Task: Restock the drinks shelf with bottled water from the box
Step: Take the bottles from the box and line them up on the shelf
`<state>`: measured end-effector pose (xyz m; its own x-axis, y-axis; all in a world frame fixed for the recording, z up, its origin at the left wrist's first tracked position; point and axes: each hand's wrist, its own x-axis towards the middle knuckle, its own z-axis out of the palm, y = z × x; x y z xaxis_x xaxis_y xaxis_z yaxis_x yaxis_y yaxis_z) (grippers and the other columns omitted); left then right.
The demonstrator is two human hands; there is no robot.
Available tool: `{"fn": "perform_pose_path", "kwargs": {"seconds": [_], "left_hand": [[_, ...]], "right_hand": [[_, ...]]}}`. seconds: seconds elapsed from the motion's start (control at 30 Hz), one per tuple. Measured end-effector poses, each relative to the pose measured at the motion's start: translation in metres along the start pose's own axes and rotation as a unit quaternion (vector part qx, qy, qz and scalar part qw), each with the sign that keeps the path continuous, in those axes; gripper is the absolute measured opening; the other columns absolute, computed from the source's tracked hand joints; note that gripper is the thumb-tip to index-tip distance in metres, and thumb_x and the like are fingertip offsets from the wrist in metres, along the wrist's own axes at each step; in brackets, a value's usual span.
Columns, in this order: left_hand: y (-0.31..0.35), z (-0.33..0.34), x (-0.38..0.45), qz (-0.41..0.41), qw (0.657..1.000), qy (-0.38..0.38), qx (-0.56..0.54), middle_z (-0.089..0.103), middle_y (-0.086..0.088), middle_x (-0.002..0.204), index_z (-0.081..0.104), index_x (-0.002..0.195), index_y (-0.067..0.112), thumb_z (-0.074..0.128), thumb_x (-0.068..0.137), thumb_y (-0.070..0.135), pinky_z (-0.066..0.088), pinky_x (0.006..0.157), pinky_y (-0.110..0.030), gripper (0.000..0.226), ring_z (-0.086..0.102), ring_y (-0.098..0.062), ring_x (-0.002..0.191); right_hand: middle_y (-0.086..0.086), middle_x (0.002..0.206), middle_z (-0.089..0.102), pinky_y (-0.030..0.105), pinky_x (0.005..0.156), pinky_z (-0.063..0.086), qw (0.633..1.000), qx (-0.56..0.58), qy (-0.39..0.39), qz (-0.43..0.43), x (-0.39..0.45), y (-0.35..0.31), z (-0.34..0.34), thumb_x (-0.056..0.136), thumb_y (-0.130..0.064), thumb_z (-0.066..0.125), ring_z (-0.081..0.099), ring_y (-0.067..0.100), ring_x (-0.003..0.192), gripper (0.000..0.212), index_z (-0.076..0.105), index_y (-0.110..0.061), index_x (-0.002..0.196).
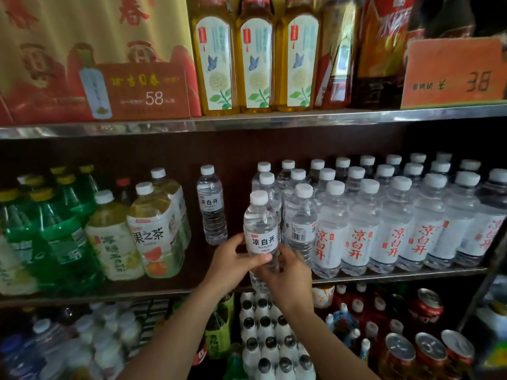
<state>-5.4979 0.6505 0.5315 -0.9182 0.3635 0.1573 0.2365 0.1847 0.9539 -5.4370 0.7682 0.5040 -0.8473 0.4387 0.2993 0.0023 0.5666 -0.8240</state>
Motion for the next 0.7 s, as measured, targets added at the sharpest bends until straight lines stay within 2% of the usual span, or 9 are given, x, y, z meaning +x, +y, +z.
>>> {"fn": "perform_pose_path", "kwargs": {"seconds": [0.1, 0.23, 0.37, 0.5, 0.63, 0.7], "left_hand": [[-0.004, 0.003, 0.010, 0.006, 1.000, -0.012, 0.009, 0.072, 0.008, 0.104, 0.063, 0.115, 0.025, 0.084, 0.068, 0.019, 0.056, 0.080, -0.025, 0.051, 0.071, -0.006, 0.090], [-0.004, 0.010, 0.013, 0.043, 0.997, -0.007, 0.060, 0.065, 0.013, 0.113, 0.061, 0.111, 0.036, 0.083, 0.069, 0.025, 0.055, 0.084, -0.025, 0.049, 0.065, -0.005, 0.098], [-0.014, 0.014, 0.019, 0.065, 0.992, 0.029, 0.106, 0.049, 0.006, 0.122, 0.060, 0.121, 0.023, 0.081, 0.069, 0.038, 0.048, 0.097, -0.021, 0.059, 0.057, -0.003, 0.110], [-0.018, 0.017, 0.025, 0.066, 0.988, 0.037, 0.136, 0.046, 0.002, 0.124, 0.059, 0.125, 0.021, 0.080, 0.066, 0.045, 0.041, 0.106, -0.024, 0.067, 0.052, -0.004, 0.117], [-0.017, 0.022, 0.026, 0.052, 0.992, 0.045, 0.108, 0.051, 0.001, 0.126, 0.056, 0.129, 0.024, 0.080, 0.062, 0.051, 0.045, 0.103, -0.027, 0.076, 0.056, -0.008, 0.116], [-0.017, 0.023, 0.025, 0.034, 0.995, 0.039, 0.079, 0.054, 0.003, 0.130, 0.052, 0.132, 0.025, 0.081, 0.067, 0.040, 0.047, 0.097, -0.025, 0.073, 0.056, -0.010, 0.115]], "right_hand": [[-0.002, 0.110, 0.055, 0.025, 0.084, 0.049, 0.999, -0.031, 0.013, -0.013, 0.002, 0.004, 0.002, 0.077, -0.034, 0.075, 0.056, 0.013, 0.101, 0.049, 0.059, -0.020, 0.121], [-0.002, 0.108, 0.050, 0.015, 0.071, 0.040, 0.998, -0.030, 0.045, -0.013, -0.001, 0.002, 0.002, 0.081, -0.024, 0.073, 0.053, 0.010, 0.089, 0.037, 0.054, -0.012, 0.110], [-0.001, 0.094, 0.060, 0.028, 0.066, 0.051, 0.999, -0.019, 0.038, -0.004, -0.003, -0.001, 0.008, 0.087, -0.020, 0.066, 0.063, 0.016, 0.082, 0.022, 0.045, -0.019, 0.094], [0.004, 0.086, 0.065, 0.038, 0.067, 0.053, 0.999, -0.019, 0.045, 0.004, -0.002, 0.000, 0.010, 0.089, -0.016, 0.061, 0.064, 0.022, 0.078, 0.019, 0.042, -0.019, 0.093], [0.006, 0.086, 0.066, 0.035, 0.067, 0.050, 0.999, -0.016, 0.044, 0.005, 0.003, -0.001, 0.008, 0.089, -0.012, 0.059, 0.064, 0.023, 0.079, 0.014, 0.047, -0.014, 0.095], [0.005, 0.088, 0.066, 0.030, 0.066, 0.047, 0.999, -0.017, 0.046, 0.003, 0.006, 0.000, 0.008, 0.090, -0.012, 0.058, 0.064, 0.022, 0.080, 0.009, 0.050, -0.013, 0.094]]}}
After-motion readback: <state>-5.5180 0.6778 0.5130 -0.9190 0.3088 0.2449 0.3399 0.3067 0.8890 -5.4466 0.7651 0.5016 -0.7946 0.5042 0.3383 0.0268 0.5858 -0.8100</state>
